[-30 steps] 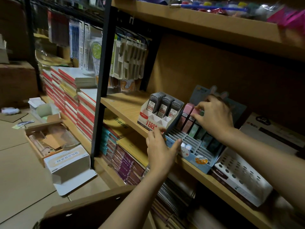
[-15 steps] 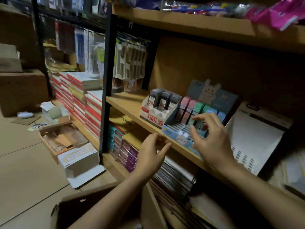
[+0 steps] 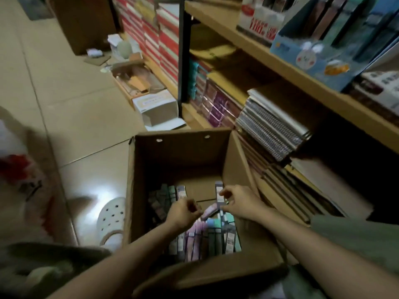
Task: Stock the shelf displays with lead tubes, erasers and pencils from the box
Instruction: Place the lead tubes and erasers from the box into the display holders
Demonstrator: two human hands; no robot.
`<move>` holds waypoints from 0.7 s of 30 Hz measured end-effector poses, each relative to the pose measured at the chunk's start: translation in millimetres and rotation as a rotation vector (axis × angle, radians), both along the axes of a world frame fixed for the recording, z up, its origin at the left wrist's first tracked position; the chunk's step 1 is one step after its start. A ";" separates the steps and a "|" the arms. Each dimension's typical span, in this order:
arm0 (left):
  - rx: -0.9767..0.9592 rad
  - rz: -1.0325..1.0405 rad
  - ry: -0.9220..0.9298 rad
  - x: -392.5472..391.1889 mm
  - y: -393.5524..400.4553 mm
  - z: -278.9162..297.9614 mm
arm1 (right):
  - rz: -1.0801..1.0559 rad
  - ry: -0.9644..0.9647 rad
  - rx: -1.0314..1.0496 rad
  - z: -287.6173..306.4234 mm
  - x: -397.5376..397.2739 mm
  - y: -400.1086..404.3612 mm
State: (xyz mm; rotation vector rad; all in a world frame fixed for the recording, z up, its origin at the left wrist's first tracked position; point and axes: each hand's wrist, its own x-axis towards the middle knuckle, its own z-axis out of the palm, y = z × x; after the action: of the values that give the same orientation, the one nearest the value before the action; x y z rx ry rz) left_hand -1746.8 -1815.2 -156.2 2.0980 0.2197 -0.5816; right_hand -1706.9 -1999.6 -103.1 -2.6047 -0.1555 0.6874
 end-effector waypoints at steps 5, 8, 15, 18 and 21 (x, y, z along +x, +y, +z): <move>-0.177 0.365 0.260 -24.8 -19.0 -51.8 | -0.054 0.173 -0.034 -54.0 -3.8 7.2; -0.159 0.448 0.288 -26.8 -24.3 -70.9 | -0.036 0.251 -0.153 -81.8 -9.0 12.2; 0.007 0.066 0.076 -7.9 -31.4 -91.7 | 0.096 0.210 -0.383 -113.4 -12.9 13.6; 0.102 -0.155 0.043 -3.5 -34.0 -101.2 | 0.112 0.166 -0.383 -120.7 -12.6 13.2; 0.211 -0.253 -0.015 -3.0 -33.6 -106.2 | 0.031 0.152 -0.308 -123.3 -8.3 12.9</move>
State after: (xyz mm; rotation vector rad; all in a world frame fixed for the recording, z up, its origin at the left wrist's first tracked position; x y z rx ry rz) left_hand -1749.8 -1848.8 -262.4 2.3530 0.0047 -0.7180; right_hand -1715.2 -1986.7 -226.4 -2.8286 -0.0457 0.9860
